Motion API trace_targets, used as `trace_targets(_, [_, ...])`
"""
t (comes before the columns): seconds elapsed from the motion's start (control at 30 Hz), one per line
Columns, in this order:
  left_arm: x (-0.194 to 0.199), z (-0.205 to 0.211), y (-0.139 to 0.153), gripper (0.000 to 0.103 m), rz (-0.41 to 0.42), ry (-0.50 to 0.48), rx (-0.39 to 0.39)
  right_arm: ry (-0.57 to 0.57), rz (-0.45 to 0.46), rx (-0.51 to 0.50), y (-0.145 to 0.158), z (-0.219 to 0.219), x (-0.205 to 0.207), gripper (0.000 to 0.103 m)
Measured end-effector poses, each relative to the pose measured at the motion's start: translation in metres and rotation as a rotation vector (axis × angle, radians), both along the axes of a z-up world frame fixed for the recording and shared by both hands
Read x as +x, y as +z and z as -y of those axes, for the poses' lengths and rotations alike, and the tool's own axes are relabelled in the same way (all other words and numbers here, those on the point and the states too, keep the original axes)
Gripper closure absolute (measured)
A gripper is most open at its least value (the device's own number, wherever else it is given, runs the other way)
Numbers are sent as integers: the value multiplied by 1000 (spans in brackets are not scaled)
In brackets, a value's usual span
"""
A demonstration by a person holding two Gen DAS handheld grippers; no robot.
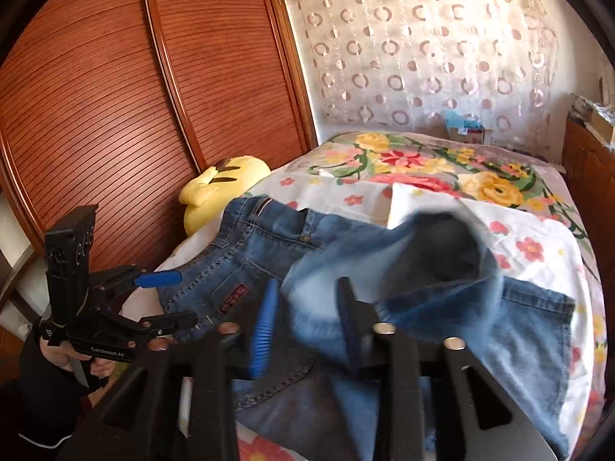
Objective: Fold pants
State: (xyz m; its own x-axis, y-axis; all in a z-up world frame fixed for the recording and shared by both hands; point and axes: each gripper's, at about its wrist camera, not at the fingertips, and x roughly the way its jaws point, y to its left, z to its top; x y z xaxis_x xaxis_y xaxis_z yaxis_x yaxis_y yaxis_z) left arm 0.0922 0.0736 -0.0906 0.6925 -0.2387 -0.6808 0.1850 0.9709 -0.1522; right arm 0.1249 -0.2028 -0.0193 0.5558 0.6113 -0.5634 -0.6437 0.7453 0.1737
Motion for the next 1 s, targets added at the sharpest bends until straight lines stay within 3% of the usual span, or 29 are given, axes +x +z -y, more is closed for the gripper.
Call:
trace_targets(0.17, [8,14,1,21,-3,-21,-1,-63,48,-27,3,-4,-5,61])
trace_targets(0.47, [36,39,7,21,-1,-56,11,-166,48,-80,-15,-15,-8,60])
trace_targets(0.57, [45,51,13,35,18,-97,4,-187,30,-94,-24,-20,-10,60])
trace_targets(0.87, [78,90,18,53,11,-187,-5,-229,-27,-97,-36,-19,-2,60])
trace_targets(1.0, [84,109,15,62,7,-228,29,-246,-45,-86,-35,-15,0,60])
